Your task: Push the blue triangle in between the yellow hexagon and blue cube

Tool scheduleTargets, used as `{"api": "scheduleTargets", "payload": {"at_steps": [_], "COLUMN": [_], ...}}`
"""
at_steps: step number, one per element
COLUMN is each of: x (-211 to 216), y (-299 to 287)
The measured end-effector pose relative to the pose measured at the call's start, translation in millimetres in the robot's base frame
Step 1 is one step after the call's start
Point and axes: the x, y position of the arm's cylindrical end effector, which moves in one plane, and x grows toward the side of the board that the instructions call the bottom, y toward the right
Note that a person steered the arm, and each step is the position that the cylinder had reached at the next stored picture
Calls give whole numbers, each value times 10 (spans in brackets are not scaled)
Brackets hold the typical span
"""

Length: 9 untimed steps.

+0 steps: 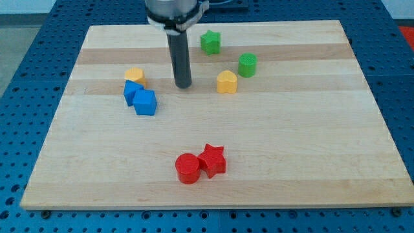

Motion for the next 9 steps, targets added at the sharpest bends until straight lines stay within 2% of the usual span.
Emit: {"api": "scheduleTargets", "payload": {"at_steps": [1,2,3,4,5,7,8,9], "x": [-395,-504,-472,-223,-99,24,35,220], "y": [-188,-912,-1685,-1869,-1771,-1164,-1342,-1395]}}
